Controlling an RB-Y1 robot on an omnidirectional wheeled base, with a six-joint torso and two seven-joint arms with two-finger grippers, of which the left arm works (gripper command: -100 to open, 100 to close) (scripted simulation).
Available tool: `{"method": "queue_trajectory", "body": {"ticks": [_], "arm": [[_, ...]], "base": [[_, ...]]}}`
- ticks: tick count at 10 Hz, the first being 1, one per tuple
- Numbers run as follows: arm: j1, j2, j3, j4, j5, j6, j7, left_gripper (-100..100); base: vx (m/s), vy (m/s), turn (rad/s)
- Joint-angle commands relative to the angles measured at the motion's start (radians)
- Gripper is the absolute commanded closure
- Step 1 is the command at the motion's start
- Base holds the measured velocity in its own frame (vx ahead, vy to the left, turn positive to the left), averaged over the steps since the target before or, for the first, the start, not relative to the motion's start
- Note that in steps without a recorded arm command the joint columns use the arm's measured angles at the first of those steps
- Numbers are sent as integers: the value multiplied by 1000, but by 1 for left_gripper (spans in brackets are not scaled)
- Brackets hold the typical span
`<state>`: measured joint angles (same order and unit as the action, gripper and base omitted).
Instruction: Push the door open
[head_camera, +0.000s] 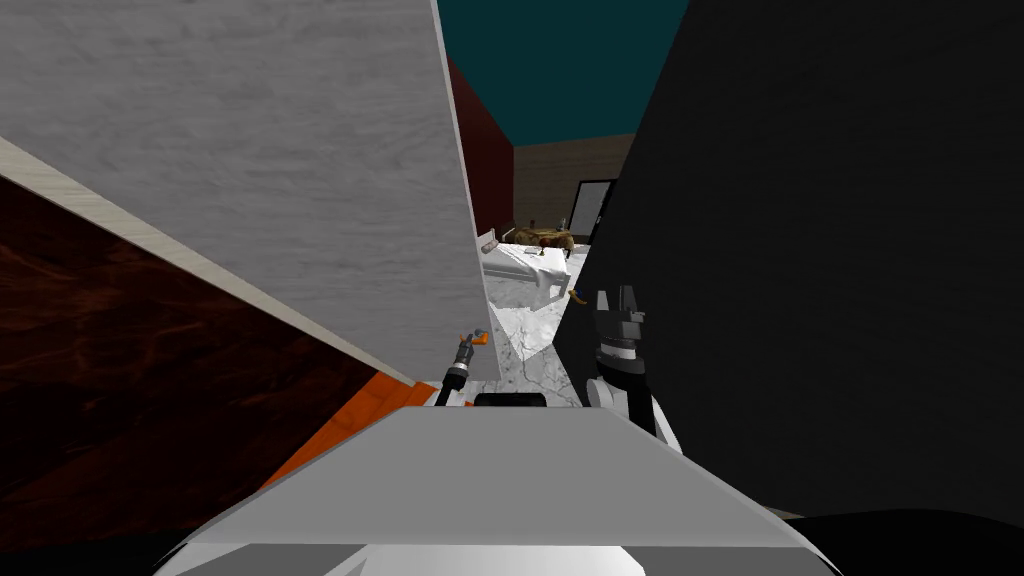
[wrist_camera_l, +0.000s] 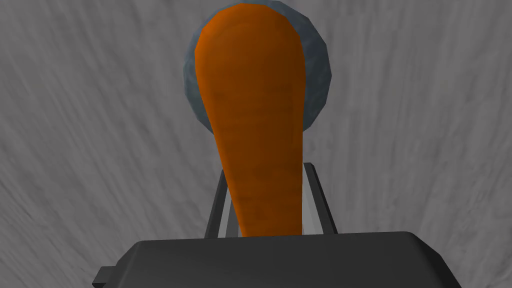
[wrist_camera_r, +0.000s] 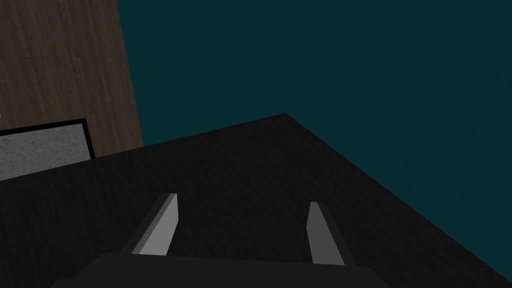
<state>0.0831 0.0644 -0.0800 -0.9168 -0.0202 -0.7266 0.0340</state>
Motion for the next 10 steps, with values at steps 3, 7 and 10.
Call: {"method": "queue_trajectory", "body": {"ticks": [3, 7, 10], "arm": [[-13, 8, 52, 15, 22, -9, -13, 100], [-21, -1, 104, 23, 45, -8, -30, 100], [-27, -15, 143, 29, 63, -8, -43, 100]], "base": [[120, -74, 78], [153, -101, 74], [196, -129, 97]]}}
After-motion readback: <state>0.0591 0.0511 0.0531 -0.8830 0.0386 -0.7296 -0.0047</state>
